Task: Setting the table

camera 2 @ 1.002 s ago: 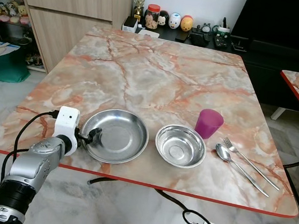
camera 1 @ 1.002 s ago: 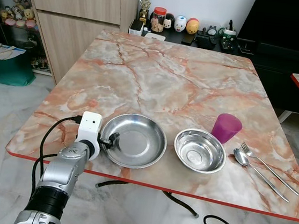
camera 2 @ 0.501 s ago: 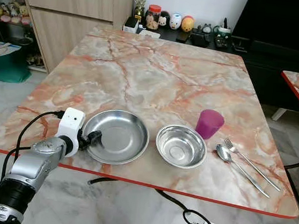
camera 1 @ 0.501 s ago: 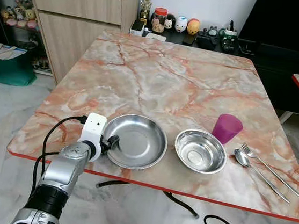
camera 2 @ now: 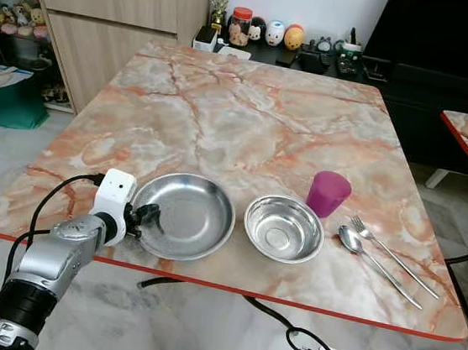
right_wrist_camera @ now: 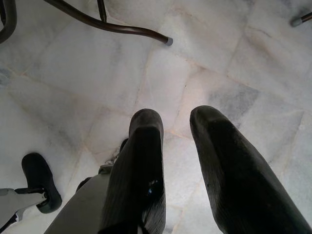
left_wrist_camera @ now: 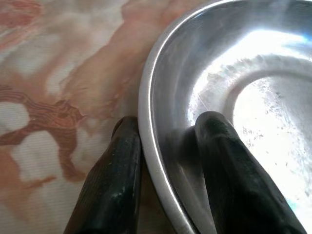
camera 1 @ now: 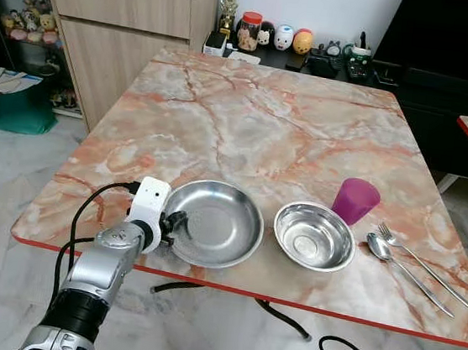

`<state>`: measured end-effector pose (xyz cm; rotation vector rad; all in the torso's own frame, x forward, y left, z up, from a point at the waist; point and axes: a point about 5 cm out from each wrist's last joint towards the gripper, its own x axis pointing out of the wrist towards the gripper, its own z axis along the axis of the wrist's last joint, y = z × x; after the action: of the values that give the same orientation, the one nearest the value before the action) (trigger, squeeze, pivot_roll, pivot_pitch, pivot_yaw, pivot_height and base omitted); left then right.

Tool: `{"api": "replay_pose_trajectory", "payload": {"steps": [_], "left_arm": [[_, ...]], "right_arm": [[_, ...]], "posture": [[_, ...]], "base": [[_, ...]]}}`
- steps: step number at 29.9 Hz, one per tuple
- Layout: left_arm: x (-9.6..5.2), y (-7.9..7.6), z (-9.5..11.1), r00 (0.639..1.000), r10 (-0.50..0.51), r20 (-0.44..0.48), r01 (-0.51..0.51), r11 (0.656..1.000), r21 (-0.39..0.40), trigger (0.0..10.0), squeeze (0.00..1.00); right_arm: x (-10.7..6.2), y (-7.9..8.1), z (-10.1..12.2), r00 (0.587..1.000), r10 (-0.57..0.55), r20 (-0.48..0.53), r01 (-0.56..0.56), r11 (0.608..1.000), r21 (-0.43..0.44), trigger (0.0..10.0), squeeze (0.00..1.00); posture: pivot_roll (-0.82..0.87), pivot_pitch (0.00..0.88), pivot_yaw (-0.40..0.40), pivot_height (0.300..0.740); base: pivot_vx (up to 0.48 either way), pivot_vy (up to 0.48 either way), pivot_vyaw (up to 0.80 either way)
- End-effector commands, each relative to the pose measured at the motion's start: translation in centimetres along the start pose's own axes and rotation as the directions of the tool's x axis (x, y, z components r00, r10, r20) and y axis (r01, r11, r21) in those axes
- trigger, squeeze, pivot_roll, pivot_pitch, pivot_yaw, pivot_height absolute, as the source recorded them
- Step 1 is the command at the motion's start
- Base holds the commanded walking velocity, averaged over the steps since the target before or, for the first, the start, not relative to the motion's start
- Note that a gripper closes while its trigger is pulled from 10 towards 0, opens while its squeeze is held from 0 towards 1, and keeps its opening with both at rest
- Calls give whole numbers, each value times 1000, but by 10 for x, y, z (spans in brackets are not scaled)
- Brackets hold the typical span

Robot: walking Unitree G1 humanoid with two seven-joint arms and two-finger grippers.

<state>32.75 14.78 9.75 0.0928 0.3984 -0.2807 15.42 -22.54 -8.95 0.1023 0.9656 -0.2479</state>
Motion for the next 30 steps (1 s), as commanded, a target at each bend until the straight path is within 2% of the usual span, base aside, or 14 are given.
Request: {"api": "replay_pose_trajectory", "payload": {"steps": [1, 5, 30], "left_arm": [[1, -10, 1, 999, -42, -10, 42, 999, 7, 0, 0], [2, -11, 1, 999, -48, -5, 48, 999, -12, 0, 0], [-5, -7, -6, 999, -45, -27, 46, 999, 23, 0, 0]], "right_arm": [[0, -3, 1, 1000, -11, -2, 11, 1000, -1, 10000, 0], [0, -3, 1, 1000, -10, -1, 10, 1000, -2, 10000, 0], [0, -4, 1, 1000, -10, -3, 10, 1000, -7, 10000, 0]], "posture": [[110, 0, -83, 740], [111, 0, -83, 740], [115, 0, -89, 740]], "base": [[0, 0, 0], [0, 0, 0], [0, 0, 0]]}}
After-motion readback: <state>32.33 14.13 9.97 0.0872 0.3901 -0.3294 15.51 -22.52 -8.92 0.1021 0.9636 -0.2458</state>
